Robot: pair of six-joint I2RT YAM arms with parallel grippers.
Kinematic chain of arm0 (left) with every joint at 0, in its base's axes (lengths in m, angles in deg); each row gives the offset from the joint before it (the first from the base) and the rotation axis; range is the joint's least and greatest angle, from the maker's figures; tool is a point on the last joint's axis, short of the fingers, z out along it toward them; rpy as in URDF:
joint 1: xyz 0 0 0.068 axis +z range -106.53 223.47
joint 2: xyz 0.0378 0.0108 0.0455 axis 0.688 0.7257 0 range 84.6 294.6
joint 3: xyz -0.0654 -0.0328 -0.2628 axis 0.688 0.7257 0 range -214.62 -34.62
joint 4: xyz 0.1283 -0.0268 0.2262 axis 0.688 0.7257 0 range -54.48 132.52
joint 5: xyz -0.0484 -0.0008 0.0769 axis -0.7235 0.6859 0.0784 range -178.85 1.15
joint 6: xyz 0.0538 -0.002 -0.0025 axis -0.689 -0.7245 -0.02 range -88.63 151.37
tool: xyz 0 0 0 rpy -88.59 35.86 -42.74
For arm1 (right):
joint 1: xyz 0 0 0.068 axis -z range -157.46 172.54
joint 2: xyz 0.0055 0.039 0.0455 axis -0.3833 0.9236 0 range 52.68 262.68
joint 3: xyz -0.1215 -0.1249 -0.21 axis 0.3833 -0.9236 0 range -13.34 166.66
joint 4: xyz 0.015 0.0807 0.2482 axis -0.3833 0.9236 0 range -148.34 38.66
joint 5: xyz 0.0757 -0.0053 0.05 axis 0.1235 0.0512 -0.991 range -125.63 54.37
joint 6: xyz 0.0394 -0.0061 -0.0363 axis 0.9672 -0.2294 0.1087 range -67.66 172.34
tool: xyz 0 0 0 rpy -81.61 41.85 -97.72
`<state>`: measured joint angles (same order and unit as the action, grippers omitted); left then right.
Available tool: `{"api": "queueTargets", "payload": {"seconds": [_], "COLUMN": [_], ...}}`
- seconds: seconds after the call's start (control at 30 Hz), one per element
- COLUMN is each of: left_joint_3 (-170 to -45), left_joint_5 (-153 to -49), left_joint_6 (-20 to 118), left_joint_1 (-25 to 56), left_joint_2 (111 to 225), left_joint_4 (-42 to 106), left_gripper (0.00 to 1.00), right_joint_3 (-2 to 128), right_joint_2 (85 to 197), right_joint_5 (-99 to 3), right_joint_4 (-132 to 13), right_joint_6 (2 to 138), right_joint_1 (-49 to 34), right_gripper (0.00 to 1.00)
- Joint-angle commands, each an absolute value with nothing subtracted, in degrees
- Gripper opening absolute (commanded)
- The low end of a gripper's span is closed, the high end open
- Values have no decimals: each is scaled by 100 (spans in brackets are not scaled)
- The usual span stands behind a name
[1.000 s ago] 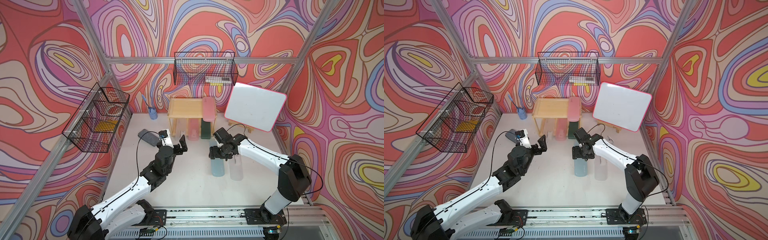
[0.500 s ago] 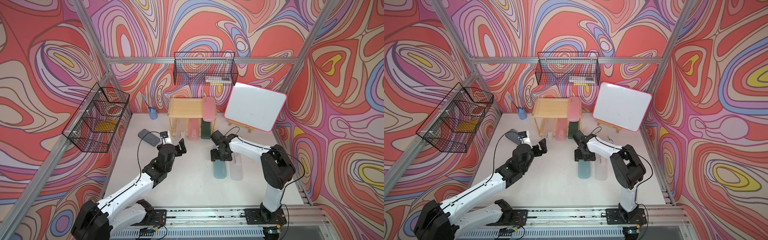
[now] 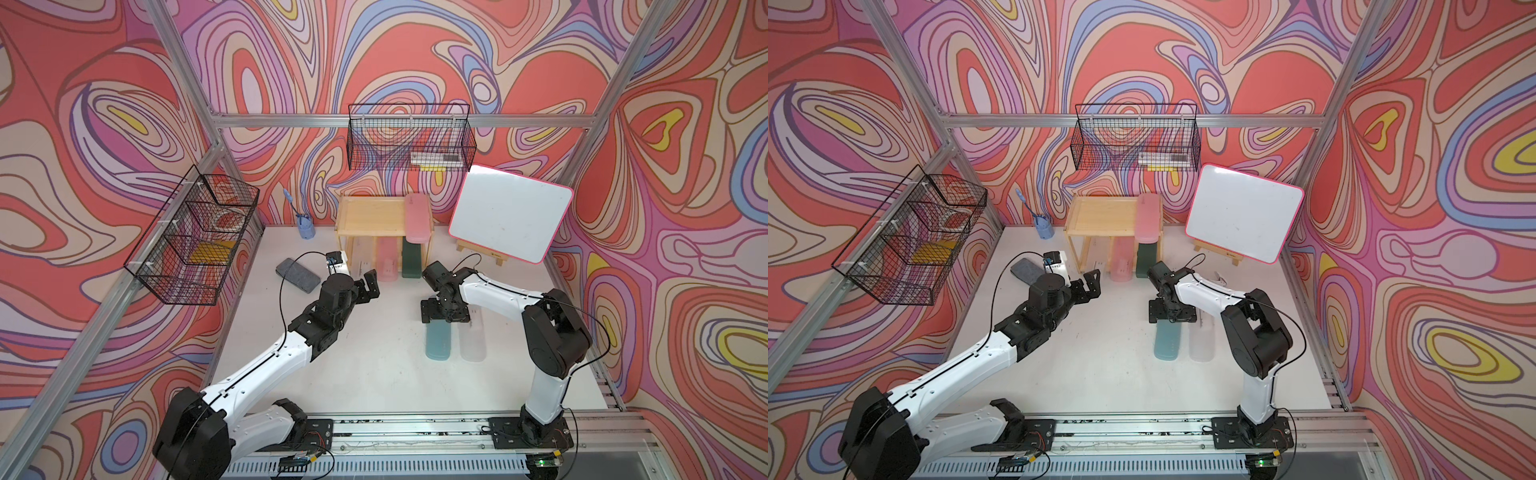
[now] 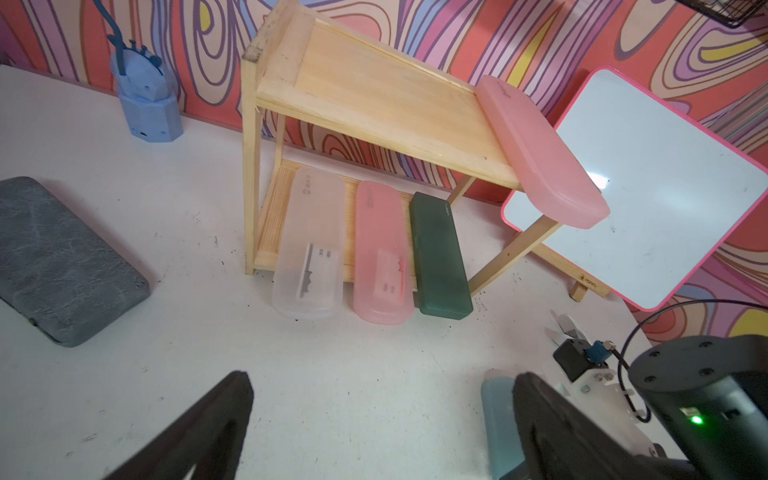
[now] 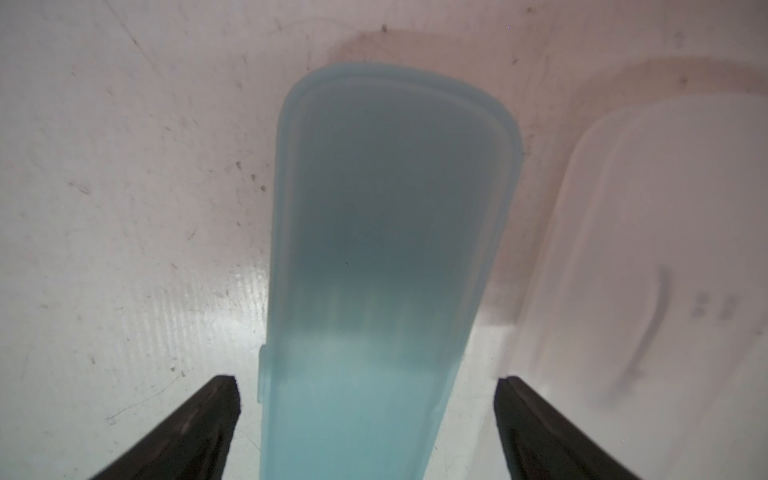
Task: Remove the pencil cases from the shelf
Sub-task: Place the pencil case at the center of the board, then pick up the pencil case from the shelf.
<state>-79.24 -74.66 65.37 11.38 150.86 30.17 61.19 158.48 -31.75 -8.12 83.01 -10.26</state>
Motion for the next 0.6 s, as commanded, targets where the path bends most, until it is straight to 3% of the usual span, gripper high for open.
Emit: {"api": "queueTargets", "payload": {"seconds": [0.0,0.23,0.43,0.57], "left_joint_3": [-8374,-8898,-9530,-9616], "left_joint_5": [-8304,-10779,-11543,-11510], "left_joint_6": [6875,8495,9620,10235], "left_joint_1": [1296,1830,1850,1839], "left_joint_2": [15351,16679,17899,18380], "left_joint_4": [3190,1507,257,-605], "left_gripper": [99,99,100,99], "right_joint_3": [6499,7011,7228,7157], "right_joint_2": [15103,13953,13817,13719], "right_joint_5": [-2629,-2045,-2091,-2211], "right_joint_4": [-567,-406,-255,-393], "right_joint_6": [8155,7851,7704,7712], "right_joint_1": [-1016,-638,-327,-256], "right_gripper": [98,98,98,98]}}
